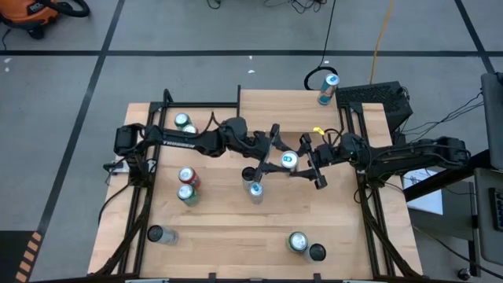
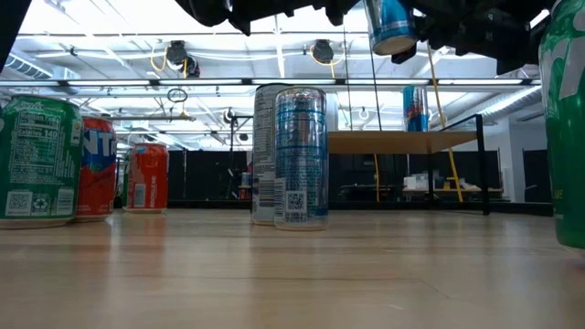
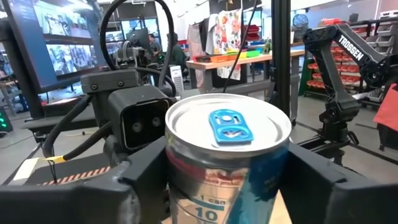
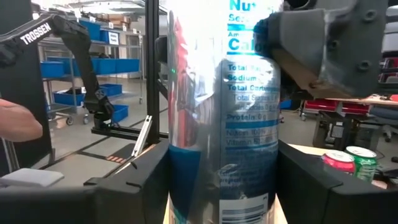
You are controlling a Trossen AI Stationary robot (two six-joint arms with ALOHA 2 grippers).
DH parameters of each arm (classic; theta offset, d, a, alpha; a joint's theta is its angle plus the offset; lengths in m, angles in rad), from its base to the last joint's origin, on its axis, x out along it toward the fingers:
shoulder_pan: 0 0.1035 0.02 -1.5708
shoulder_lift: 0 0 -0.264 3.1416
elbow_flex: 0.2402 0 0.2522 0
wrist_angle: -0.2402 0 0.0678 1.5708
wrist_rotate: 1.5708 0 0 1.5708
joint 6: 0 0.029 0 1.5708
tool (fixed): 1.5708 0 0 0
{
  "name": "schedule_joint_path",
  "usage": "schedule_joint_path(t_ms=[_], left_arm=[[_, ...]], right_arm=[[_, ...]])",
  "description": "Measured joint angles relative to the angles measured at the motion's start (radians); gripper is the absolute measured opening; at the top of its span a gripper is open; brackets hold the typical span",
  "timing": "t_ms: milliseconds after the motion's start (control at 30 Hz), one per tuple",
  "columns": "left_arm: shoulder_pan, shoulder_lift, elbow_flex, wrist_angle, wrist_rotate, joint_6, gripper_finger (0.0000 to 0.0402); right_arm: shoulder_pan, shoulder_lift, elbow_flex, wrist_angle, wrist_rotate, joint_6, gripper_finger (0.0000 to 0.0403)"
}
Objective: Place canned beverage on shelf
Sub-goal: Put the bottom blue soda can on the shelf aligned with the other blue soda can
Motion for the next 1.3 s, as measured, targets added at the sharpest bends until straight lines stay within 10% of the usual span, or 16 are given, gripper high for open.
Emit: schedule_joint_path(t_ms=[200, 733, 1300], left_arm=[[0.014, 0.000, -0.001, -0.006, -0.013, -0.005, 0.0209], [0.142, 0.030, 0.000, 0.047, -0.395, -0.003, 0.0212], [0.234, 0.357, 0.486, -0.123, -0.345, -0.051, 0.0213]], right_arm=[[0.002, -0.006, 0.000, -0.030, 0.120, -0.001, 0.0265], [0.099, -0.246, 0.001, -0.617, 0.922, 0.119, 0.0272], [0.198, -0.398, 0.000, -1.040, 1.108, 0.301, 0.0238]])
